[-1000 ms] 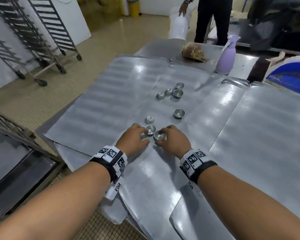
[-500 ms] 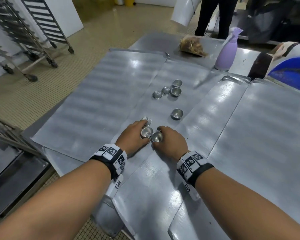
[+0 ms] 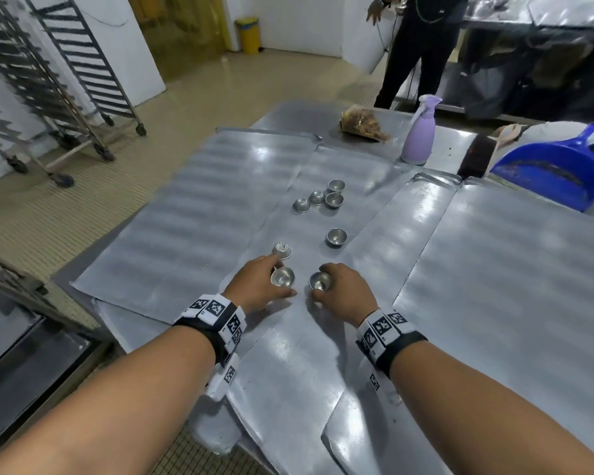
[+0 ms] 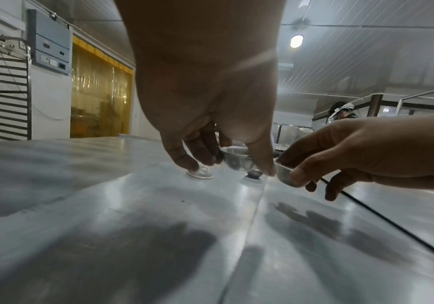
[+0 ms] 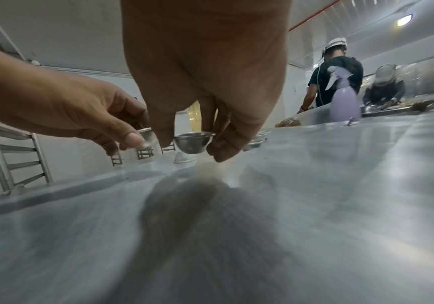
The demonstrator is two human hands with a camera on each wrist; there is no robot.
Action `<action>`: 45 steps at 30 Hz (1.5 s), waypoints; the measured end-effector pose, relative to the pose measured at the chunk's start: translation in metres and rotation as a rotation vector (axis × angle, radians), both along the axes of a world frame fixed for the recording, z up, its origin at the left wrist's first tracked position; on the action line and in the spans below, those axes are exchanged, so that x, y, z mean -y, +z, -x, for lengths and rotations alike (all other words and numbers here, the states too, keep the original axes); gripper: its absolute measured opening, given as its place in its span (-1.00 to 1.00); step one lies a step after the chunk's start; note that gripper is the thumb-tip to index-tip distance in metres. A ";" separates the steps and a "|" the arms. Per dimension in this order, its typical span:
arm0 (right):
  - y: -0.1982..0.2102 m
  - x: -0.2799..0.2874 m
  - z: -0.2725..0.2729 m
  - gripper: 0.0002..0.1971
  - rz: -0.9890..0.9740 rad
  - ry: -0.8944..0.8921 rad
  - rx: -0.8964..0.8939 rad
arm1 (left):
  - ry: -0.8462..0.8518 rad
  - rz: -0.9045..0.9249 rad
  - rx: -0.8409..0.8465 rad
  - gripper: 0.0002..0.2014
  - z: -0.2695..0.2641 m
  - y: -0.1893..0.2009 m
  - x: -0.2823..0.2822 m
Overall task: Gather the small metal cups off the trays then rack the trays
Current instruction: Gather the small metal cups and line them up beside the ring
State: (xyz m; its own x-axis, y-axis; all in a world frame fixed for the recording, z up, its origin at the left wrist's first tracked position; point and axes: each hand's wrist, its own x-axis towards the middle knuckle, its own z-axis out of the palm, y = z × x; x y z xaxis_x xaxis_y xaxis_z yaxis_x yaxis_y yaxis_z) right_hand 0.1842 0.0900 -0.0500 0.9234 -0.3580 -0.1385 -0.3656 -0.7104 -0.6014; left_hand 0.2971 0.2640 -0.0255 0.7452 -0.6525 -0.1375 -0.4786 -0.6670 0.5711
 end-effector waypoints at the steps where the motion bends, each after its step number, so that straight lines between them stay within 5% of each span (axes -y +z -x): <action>1: 0.007 0.001 0.012 -0.60 0.007 -0.015 0.002 | -0.006 0.009 0.003 -0.53 0.010 0.006 -0.001; 17: 0.049 0.038 0.253 -0.54 0.057 -0.384 0.018 | -0.361 0.064 0.036 -0.43 0.205 0.032 0.077; 36: 0.023 0.203 0.640 -0.38 0.036 -0.641 -0.088 | -0.686 0.030 -0.028 -0.45 0.565 -0.002 0.286; 45: 0.003 0.236 0.765 -0.39 -0.033 -0.718 -0.187 | -0.823 -0.061 -0.115 -0.48 0.685 -0.028 0.335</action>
State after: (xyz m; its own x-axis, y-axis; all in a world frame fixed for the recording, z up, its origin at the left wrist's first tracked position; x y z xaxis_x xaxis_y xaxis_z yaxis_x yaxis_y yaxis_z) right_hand -0.5807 -0.1462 -0.0470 0.4233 -0.8578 -0.2914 -0.8318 -0.2406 -0.5002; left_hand -0.3883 -0.0713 -0.0534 0.0125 -0.9717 -0.2361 -0.7674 -0.1606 0.6207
